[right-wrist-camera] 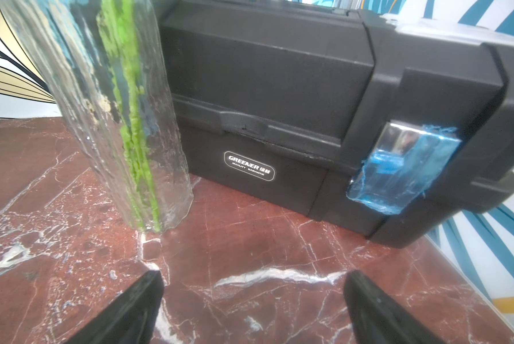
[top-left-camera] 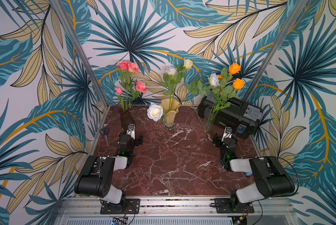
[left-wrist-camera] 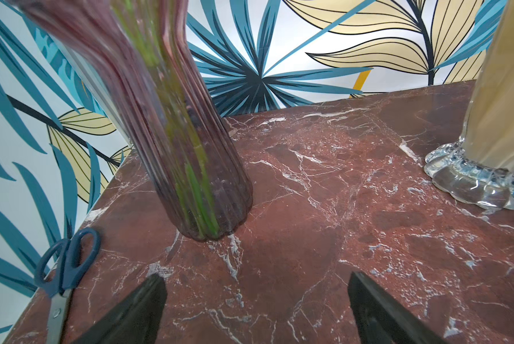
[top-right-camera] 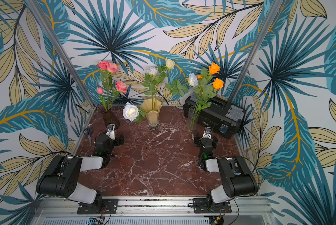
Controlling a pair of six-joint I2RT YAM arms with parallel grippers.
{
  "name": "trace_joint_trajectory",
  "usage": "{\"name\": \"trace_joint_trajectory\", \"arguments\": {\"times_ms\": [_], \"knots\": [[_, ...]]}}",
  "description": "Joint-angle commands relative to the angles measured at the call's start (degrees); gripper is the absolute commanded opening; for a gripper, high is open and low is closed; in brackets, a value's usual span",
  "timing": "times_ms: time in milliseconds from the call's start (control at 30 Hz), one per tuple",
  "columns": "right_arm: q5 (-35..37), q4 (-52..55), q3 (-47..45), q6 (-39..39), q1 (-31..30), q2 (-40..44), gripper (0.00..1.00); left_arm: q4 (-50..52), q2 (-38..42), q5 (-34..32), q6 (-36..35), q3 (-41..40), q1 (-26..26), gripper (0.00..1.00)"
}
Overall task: Arrange the flowers in different vases according to their variety
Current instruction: Reset both arms
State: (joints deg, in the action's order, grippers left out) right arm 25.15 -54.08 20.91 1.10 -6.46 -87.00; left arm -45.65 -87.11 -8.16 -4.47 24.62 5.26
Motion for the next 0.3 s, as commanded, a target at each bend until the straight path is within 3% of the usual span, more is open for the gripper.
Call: {"name": "trace_joint_trajectory", "arguments": {"times_ms": [0,267], "knots": [[-0.61,0.16,0.36,0.86,0.04,0.17,0.99,-1.47,0.01,-0.45,0.34,-1.26,-0.40,1.00],[-2.31,1.31,0.67,1.41,0.92,0.45,1.00,-1.55,-0.04,-0.45,0.37,-1.32,-0.38,1.00]]}}
